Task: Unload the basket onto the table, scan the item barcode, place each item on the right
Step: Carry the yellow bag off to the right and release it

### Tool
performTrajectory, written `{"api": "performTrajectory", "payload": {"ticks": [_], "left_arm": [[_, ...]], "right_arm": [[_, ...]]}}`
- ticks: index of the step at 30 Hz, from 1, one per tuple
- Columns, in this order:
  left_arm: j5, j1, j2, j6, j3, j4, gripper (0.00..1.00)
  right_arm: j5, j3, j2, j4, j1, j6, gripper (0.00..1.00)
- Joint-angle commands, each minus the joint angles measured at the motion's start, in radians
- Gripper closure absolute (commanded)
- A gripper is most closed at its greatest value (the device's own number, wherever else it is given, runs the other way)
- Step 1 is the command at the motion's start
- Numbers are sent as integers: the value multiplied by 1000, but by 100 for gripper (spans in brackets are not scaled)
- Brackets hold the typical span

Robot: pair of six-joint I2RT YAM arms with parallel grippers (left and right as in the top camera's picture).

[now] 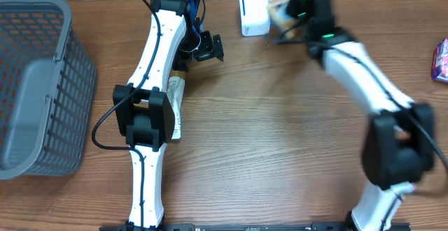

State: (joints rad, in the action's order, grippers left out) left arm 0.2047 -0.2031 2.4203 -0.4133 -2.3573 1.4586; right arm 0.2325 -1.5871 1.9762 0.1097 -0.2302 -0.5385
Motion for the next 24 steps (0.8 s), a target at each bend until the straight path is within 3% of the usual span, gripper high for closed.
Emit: {"api": "performTrajectory", "payload": {"ticks": [1,13,17,24], "left_arm": [[-6,-5,-16,18,-20,-1,0],[-6,-5,-16,18,-20,-1,0],[-6,-5,-16,18,-20,-1,0],[-6,-5,-16,18,-20,-1,0]], "right_arm": [[83,-25,-161,124,161,-9,96],[115,-23,-192,712,667,-225,96],[115,-15,-190,760,817,-229,96],[119,45,-156,697,982,-228,97]]}}
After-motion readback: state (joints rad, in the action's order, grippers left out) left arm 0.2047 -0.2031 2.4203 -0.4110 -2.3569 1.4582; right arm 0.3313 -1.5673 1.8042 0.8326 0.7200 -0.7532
